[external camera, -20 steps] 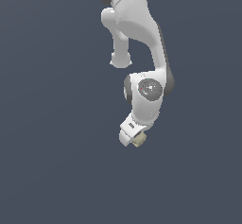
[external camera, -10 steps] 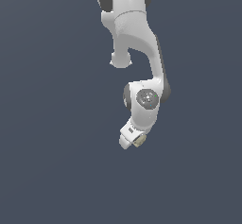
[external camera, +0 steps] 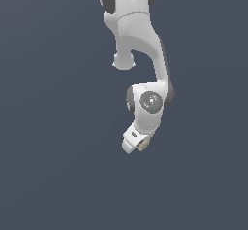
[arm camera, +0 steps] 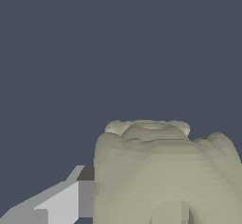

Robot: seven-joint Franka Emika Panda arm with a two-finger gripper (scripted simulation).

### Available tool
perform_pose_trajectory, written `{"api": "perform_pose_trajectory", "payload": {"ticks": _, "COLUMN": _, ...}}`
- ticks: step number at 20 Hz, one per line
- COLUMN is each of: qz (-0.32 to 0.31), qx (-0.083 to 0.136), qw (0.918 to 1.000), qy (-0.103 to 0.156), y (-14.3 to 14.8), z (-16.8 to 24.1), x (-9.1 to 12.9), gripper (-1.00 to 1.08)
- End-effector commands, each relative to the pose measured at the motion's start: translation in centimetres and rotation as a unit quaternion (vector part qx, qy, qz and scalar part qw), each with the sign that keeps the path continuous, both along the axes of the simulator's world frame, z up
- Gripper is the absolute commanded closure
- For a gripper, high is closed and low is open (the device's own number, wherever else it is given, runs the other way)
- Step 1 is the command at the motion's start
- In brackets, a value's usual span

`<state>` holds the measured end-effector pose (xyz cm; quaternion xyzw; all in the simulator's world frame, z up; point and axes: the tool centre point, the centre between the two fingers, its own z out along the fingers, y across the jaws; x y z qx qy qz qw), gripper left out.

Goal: Pick up the object and move it to a goal position.

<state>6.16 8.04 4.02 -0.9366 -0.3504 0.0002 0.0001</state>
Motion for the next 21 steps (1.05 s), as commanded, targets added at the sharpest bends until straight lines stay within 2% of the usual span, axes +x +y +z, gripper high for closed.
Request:
{"api": "perform_pose_trajectory", "payload": {"ticks": 1, "qz": 0.000, "qx": 0.000, "qw": 1.0000, "qy": 0.000, "y": 0.0, "z": 0.0, "x": 0.0, "gripper": 1.08}}
{"api": "perform_pose_trajectory", "payload": {"ticks": 7, "qz": 0.000, "qx": 0.000, "qw": 1.0000, "qy": 0.000, "y": 0.2, "z": 0.4, "x": -0.2, "gripper": 1.08}}
{"api": "perform_pose_trajectory", "payload": {"ticks": 21, "qz": 0.000, "qx": 0.000, "qw": 1.0000, "qy": 0.000, "y": 2.3, "z": 4.1, "x": -1.8, "gripper": 1.08}}
